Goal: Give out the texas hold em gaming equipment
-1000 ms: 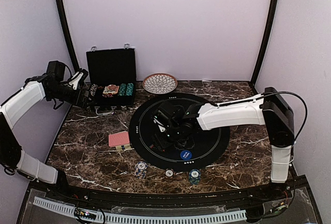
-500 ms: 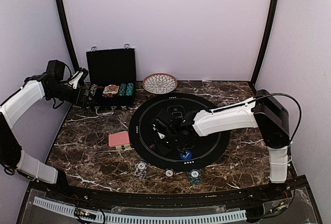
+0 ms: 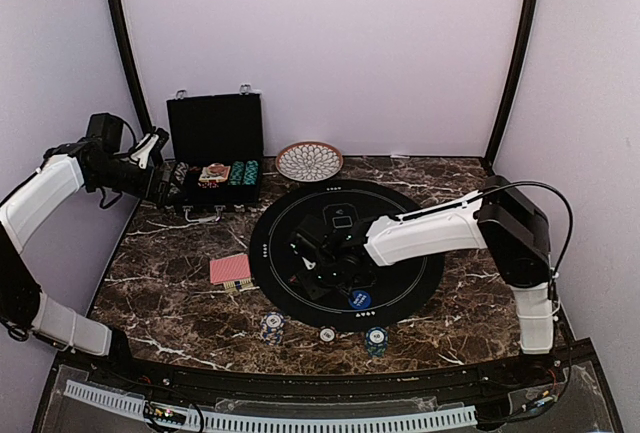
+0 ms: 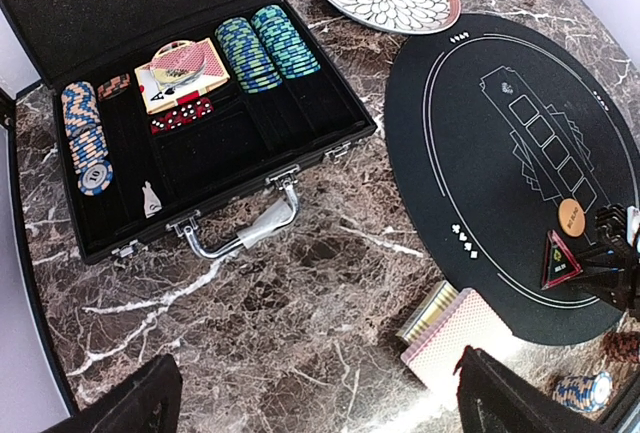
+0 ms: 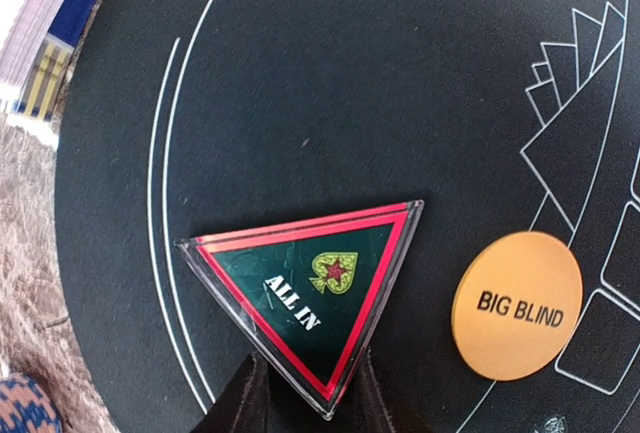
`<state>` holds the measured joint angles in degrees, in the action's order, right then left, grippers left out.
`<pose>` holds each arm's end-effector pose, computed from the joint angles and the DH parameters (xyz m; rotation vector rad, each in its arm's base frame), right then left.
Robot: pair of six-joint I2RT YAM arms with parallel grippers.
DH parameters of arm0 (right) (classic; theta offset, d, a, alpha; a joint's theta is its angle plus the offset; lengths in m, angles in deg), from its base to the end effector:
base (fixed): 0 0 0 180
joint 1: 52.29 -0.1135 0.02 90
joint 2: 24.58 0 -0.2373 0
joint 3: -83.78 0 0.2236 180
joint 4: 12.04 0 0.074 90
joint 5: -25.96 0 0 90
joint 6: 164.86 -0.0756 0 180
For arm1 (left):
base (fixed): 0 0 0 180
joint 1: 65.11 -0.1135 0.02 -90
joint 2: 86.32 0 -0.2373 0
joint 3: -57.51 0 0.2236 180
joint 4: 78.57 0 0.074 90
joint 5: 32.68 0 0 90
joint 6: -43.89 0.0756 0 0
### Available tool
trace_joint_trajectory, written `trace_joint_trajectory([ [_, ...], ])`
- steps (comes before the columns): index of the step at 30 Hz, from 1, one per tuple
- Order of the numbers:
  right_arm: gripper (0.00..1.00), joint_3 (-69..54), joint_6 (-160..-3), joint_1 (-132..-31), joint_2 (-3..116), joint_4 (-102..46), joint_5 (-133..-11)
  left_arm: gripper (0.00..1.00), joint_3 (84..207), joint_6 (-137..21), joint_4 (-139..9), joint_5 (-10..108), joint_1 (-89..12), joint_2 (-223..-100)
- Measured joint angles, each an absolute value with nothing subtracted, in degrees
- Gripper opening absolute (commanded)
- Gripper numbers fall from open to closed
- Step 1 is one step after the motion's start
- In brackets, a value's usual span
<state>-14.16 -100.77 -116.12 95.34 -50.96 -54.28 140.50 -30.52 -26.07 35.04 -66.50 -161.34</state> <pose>0.1958 0.3694 0.1057 -0.8042 2.5212 0.3244 0.2833 -0.0218 0.2728 0.4701 2.2469 -0.3040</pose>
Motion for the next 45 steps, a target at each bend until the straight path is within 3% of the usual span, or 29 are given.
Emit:
trace_joint_trajectory([
  [16,0.13,-28.8,-100.5,-115.8,105.5,-51.5,-49.6,0.99,140.5,-30.6,-26.0,33.9,-66.5,-160.8],
  [30,0.15,-44.3,-101.6,-112.0,115.5,-51.6,-49.9,0.99,140.5,-29.4,-24.1,33.4,-66.5,-160.5],
  [35,0.31,-45.8,-101.4,-110.7,116.3,-51.8,-49.3,0.99,140.6,-29.1,-23.5,33.1,-66.5,-160.5],
  [38,0.58,-45.8,-101.1,-110.2,116.3,-52.0,-48.3,0.99,140.6,-28.8,-23.4,32.9,-66.5,-160.5],
  [40,0.71,-45.2,-100.8,-110.0,115.9,-51.8,-47.5,0.99,140.6,-28.7,-23.4,32.8,-66.5,-160.5],
  [45,0.83,-35.2,-101.0,-110.0,108.9,-51.5,-46.0,0.99,140.9,-28.6,-22.9,32.7,-66.5,-160.5],
])
